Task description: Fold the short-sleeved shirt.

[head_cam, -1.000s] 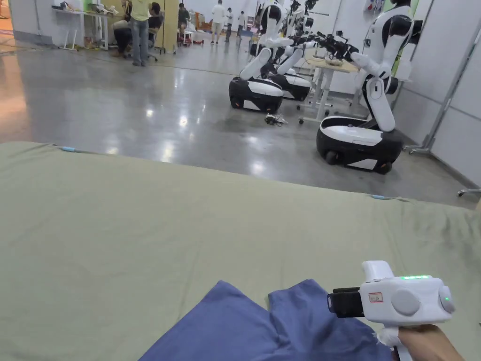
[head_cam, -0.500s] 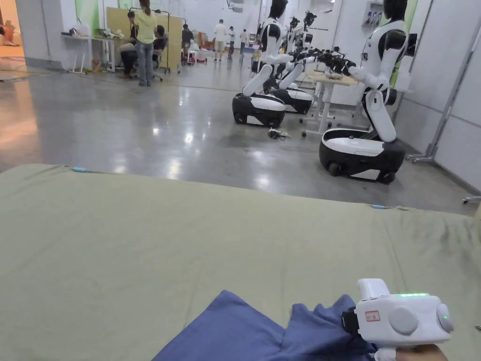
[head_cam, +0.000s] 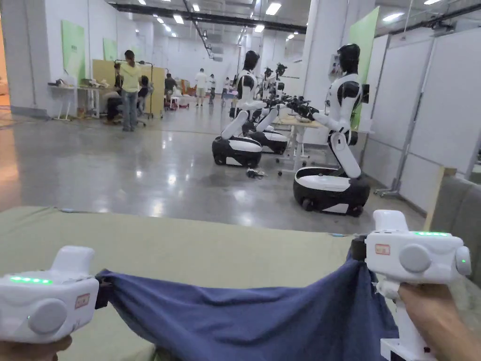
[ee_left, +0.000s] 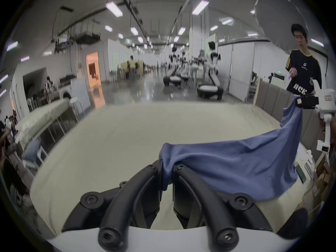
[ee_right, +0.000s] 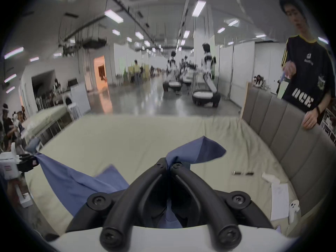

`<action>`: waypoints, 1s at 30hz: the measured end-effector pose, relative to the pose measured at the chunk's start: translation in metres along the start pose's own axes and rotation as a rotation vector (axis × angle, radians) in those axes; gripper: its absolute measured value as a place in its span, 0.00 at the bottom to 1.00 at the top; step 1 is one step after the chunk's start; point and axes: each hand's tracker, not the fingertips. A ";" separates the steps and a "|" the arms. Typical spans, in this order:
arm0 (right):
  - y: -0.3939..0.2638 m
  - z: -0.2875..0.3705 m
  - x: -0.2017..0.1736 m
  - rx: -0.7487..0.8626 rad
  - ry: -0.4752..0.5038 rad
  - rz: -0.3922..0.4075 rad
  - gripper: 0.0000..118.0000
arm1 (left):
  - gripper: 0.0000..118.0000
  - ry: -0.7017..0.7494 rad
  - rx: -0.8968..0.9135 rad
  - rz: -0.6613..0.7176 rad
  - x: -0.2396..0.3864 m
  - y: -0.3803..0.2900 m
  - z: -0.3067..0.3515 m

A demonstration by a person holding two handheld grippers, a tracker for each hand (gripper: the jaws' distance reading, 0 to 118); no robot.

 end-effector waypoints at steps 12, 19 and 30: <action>0.187 0.058 0.007 0.293 -0.061 0.039 0.01 | 0.09 0.186 0.203 -0.041 -0.007 0.192 -0.003; 0.246 0.037 -0.004 0.379 -0.075 0.116 0.01 | 0.09 0.247 0.280 -0.095 -0.019 0.258 -0.019; 0.233 -0.039 -0.012 0.354 -0.029 0.069 0.01 | 0.09 0.294 0.258 -0.074 -0.037 0.251 -0.085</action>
